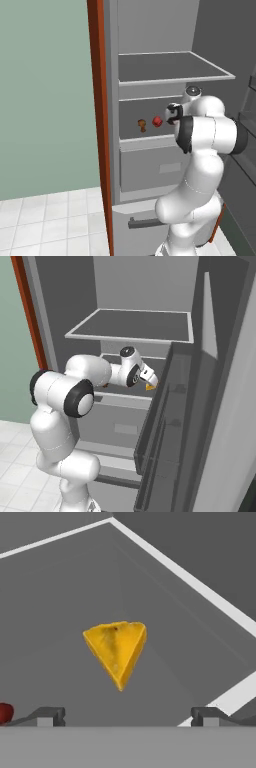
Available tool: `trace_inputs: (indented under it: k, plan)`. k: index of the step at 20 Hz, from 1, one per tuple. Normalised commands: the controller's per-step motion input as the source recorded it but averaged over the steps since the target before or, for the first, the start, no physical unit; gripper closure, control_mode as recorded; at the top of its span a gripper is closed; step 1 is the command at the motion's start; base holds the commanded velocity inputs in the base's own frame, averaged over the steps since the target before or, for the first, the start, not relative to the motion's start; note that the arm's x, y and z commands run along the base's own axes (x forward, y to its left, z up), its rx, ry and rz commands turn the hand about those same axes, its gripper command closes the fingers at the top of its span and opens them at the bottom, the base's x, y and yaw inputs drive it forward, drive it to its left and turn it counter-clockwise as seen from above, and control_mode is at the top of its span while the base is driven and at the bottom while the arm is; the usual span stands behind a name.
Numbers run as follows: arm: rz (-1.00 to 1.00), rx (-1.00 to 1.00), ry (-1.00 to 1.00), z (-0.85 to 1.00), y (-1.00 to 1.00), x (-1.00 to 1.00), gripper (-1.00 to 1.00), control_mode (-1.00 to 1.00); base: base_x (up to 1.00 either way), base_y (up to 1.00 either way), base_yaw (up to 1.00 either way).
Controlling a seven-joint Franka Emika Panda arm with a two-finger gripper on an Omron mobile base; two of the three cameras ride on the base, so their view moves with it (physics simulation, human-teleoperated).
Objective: Take the cheese, chicken drumstick, and bell pepper from the fridge and place them on the plate on the dining counter to create an appetizer plate.
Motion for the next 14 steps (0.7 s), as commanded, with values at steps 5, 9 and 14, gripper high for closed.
trace_inputs:
  k: [5, 9, 14]
  plan:
    - [-0.01, 0.00, 0.00, -0.14, -0.08, 0.32, -1.00, -1.00, 0.00, 0.00, 0.00]
    - [-0.01, 0.00, 0.00, -0.17, -0.09, 0.29, -1.00, -1.00, 0.00, 0.00, 0.00]
    - [-0.01, 0.00, 0.00, -0.14, -0.12, 0.25, -1.00, -1.00, 0.00, 0.00, 0.00]
